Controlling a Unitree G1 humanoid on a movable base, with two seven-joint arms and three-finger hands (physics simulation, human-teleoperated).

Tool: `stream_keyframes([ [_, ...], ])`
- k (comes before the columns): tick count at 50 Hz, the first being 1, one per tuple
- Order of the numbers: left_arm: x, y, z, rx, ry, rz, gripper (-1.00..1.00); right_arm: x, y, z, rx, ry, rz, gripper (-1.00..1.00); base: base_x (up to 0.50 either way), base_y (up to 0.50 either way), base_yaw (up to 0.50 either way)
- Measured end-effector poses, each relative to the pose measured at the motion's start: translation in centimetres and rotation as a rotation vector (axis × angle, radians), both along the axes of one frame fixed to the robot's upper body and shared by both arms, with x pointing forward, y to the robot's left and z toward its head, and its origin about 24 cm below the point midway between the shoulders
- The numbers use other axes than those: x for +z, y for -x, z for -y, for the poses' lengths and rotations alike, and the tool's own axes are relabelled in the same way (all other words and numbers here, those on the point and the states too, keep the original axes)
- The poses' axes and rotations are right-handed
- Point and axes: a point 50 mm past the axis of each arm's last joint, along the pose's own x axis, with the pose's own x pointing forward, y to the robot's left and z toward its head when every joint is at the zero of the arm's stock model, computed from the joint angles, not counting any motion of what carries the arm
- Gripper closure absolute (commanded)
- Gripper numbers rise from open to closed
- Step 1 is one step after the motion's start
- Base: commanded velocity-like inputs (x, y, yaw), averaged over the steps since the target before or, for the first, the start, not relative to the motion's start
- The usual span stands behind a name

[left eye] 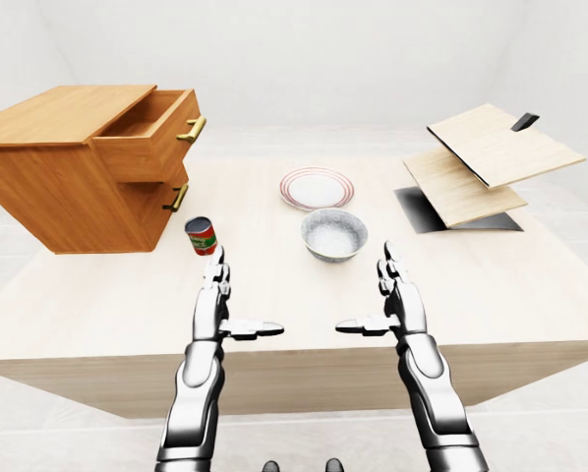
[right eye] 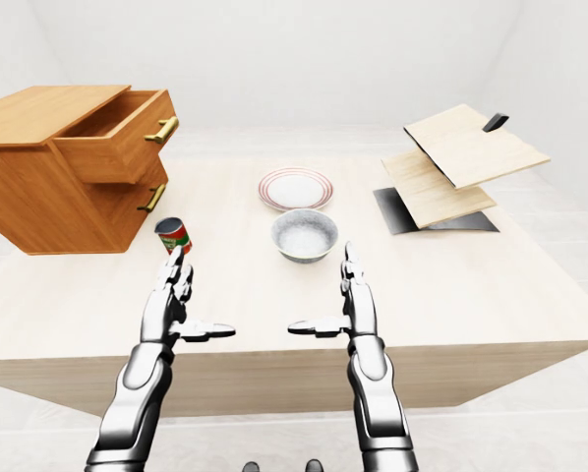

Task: Close the top drawer of the cabinet.

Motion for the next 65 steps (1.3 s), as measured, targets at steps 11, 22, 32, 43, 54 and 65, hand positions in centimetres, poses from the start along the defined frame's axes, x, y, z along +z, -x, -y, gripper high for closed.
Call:
stream_keyframes([
  [11, 0.1, 0.3, -0.1, -0.032, 0.036, 0.001, -1.00, 0.2, 0.0, 0.6, -0.006, -0.013, 0.004, -1.00, 0.00, 0.00, 0.00],
  [22, 2.5, 0.7, -1.3, -0.004, 0.043, 0.065, -1.00, 2.1, 0.7, 1.4, -0.041, -0.037, 0.040, -1.00, 0.00, 0.00, 0.00],
  [32, 6.7, 0.8, -2.3, 0.025, 0.023, 0.243, -1.00, 7.3, 1.7, 3.1, -0.074, -0.016, 0.266, -1.00, 0.00, 0.00, 0.00],
  [43, 10.0, 1.3, -2.7, 0.040, 0.002, 0.388, -1.00, 11.2, 3.0, 4.5, -0.097, 0.046, 0.434, -1.00, 0.00, 0.00, 0.00],
  [54, 12.5, 2.1, -2.9, 0.055, -0.018, 0.502, -1.00, 13.9, 3.8, 5.3, -0.106, 0.088, 0.554, -1.00, 0.00, 0.00, 0.00],
  [65, 14.8, 2.8, -3.3, 0.077, -0.029, 0.611, -1.00, 16.1, 4.7, 5.5, -0.103, 0.119, 0.664, -1.00, 0.00, 0.00, 0.00],
])
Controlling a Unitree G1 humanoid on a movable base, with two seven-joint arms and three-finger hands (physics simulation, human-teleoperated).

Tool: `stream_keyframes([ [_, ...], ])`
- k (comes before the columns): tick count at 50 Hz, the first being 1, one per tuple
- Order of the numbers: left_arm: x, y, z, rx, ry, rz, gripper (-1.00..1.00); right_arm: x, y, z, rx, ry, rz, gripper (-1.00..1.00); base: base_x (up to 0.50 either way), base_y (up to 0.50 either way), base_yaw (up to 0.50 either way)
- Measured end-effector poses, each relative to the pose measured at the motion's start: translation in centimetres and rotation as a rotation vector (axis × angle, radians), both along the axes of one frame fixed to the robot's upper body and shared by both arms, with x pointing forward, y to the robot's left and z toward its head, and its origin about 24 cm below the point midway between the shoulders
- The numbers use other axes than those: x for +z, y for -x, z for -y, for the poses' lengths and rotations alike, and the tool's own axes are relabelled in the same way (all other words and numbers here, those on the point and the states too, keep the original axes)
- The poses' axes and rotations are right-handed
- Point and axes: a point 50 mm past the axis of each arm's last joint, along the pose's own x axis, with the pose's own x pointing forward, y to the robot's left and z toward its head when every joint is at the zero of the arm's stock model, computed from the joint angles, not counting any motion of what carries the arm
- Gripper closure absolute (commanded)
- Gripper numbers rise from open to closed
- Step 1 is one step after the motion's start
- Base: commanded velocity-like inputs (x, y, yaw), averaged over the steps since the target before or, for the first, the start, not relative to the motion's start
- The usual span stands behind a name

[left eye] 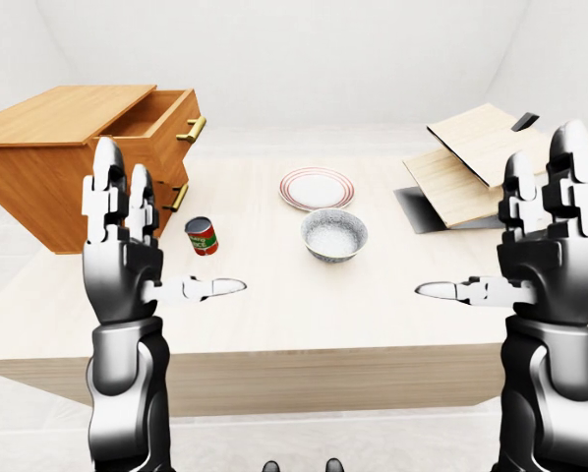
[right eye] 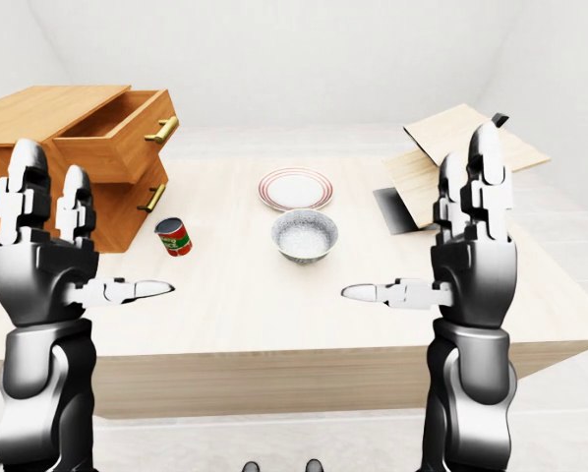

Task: Close the top drawer of the cabinet.

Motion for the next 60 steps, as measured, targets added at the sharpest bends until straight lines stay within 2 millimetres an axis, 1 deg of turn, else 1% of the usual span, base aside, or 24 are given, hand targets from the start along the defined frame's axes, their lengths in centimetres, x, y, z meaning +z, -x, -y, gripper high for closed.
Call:
stream_keyframes([
  [10, 1.4, 0.6, -0.6, 0.026, -0.004, 0.069, -1.00, 1.6, 0.9, -0.2, 0.003, 0.029, 0.082, -1.00, 0.00, 0.00, 0.00],
  [16, 2.0, 0.9, -0.9, 0.037, -0.003, 0.099, -1.00, 2.2, 1.2, -0.3, 0.003, 0.043, 0.111, -1.00, 0.00, 0.00, 0.00],
  [34, 3.7, 1.8, -1.0, 0.039, -0.004, 0.188, -1.00, 2.6, 1.5, -0.3, -0.008, 0.062, 0.134, -1.00, 0.00, 0.00, 0.00],
  [45, 4.1, 2.0, -0.8, 0.022, -0.008, 0.210, -1.00, 3.0, 1.7, -0.3, -0.007, 0.066, 0.157, -1.00, 0.00, 0.00, 0.00],
  [60, 3.7, 1.8, -0.8, 0.015, 0.001, 0.192, -1.00, 3.2, 1.7, -0.3, 0.003, 0.066, 0.167, -1.00, 0.03, 0.50, 0.00],
])
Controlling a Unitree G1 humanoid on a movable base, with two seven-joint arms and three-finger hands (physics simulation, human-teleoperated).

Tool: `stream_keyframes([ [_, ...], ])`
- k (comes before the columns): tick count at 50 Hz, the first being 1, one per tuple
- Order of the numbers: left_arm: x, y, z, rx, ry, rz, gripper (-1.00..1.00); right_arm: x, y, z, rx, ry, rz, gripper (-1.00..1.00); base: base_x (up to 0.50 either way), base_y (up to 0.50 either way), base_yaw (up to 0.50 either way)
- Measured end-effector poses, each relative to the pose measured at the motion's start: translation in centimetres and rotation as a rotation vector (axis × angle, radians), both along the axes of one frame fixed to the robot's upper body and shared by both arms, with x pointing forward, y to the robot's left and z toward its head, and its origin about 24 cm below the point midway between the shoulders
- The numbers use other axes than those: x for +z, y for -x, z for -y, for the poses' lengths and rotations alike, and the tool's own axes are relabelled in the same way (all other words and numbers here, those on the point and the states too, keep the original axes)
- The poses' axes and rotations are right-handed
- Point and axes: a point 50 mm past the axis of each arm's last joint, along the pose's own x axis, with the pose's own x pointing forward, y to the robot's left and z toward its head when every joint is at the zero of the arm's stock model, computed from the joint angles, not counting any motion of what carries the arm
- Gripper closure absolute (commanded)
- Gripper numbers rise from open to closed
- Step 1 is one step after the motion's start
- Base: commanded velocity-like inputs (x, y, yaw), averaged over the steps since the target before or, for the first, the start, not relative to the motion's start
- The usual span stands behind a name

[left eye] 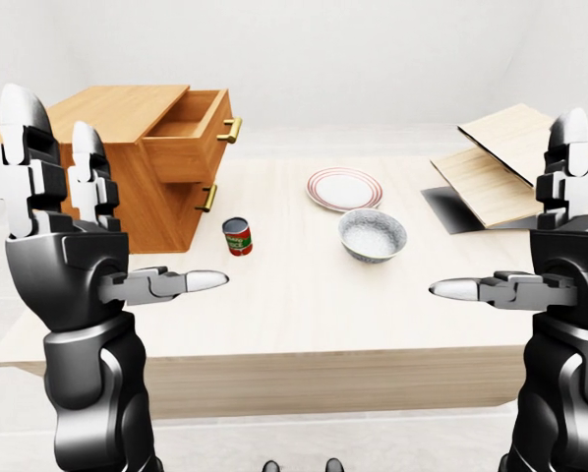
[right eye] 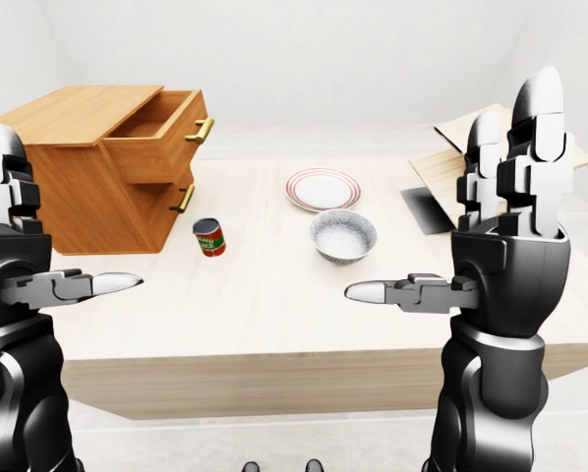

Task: Close the top drawer of the cabinet.

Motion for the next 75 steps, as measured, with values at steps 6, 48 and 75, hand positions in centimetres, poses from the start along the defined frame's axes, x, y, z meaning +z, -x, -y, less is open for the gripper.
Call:
stream_keyframes([
  [6, 0.2, 0.2, 0.0, 0.001, 0.001, 0.010, -1.00, 0.0, 0.0, 0.0, 0.004, 0.001, 0.002, -1.00, 0.04, 0.50, 0.00],
  [48, 1.2, 0.4, 0.0, -0.004, -0.014, 0.061, -1.00, 0.0, 0.2, -0.2, 0.023, -0.019, 0.006, -1.00, 0.04, 0.46, 0.00],
  [75, 1.3, 0.3, 0.3, -0.016, -0.019, 0.063, -1.00, 0.0, 0.1, -0.1, 0.033, -0.028, 0.007, -1.00, 0.09, 0.08, 0.00],
])
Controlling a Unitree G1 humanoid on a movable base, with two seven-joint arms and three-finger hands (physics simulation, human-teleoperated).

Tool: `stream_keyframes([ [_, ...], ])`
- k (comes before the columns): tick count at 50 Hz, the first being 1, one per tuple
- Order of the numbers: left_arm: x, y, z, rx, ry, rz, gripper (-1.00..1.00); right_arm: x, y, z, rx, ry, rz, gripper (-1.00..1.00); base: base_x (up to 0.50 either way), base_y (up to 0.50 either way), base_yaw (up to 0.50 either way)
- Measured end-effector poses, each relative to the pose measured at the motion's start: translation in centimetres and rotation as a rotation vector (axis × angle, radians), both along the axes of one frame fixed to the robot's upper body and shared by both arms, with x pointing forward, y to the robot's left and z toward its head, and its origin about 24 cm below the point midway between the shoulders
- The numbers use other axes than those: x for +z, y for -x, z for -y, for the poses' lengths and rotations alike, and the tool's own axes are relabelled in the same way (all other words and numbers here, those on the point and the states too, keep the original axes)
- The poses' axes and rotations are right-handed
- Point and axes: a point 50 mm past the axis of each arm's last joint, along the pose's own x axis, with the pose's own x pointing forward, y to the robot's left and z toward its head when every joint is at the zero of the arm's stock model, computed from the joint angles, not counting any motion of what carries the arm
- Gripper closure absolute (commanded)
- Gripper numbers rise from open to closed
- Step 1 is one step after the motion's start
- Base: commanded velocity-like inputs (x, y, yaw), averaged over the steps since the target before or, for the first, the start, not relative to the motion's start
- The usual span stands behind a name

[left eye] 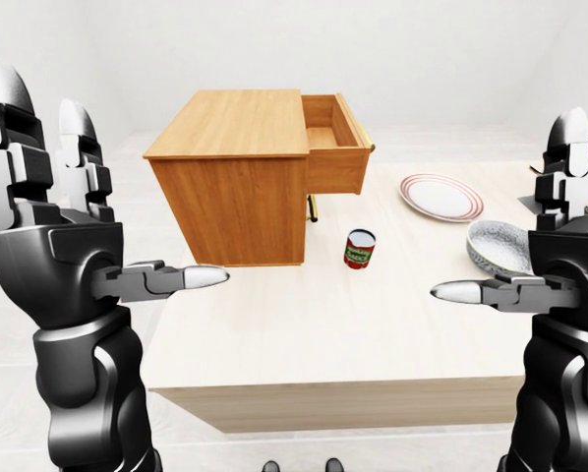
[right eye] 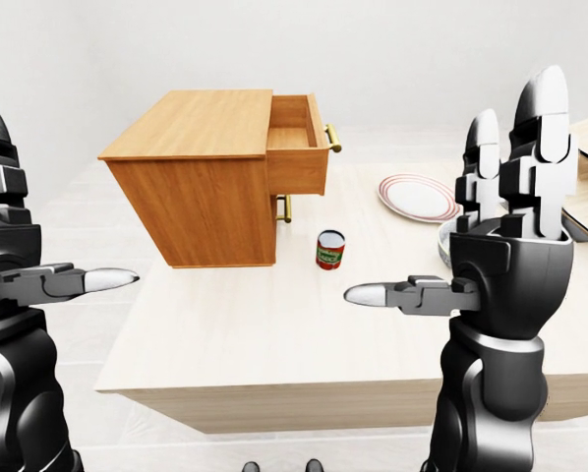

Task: Close the top drawer of the cabinet.

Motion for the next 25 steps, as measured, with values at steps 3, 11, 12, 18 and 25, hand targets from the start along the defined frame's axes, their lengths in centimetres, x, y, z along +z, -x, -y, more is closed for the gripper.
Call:
stream_keyframes([
  [3, -0.04, -0.03, 0.05, -0.002, -0.001, -0.002, -1.00, 0.04, 0.04, 0.01, 0.001, -0.002, 0.002, -1.00, 0.45, 0.00, 0.00],
  [11, -0.13, -0.06, 0.18, -0.006, -0.003, -0.007, -1.00, -0.25, 0.00, 0.04, 0.002, -0.007, -0.012, -1.00, 0.45, 0.00, 0.00],
  [12, -0.15, -0.06, 0.19, -0.006, -0.003, -0.007, -1.00, -0.29, -0.01, 0.05, 0.002, -0.008, -0.015, -1.00, 0.45, 0.00, 0.00],
  [18, -0.20, -0.05, 0.25, -0.008, -0.004, -0.009, -1.00, -0.50, -0.12, 0.09, 0.002, -0.011, -0.026, -1.00, 0.43, 0.00, 0.00],
  [25, -0.20, -0.03, 0.31, -0.010, -0.005, -0.009, -1.00, -0.67, -0.17, 0.15, 0.002, -0.016, -0.034, -1.00, 0.35, 0.00, 0.00],
])
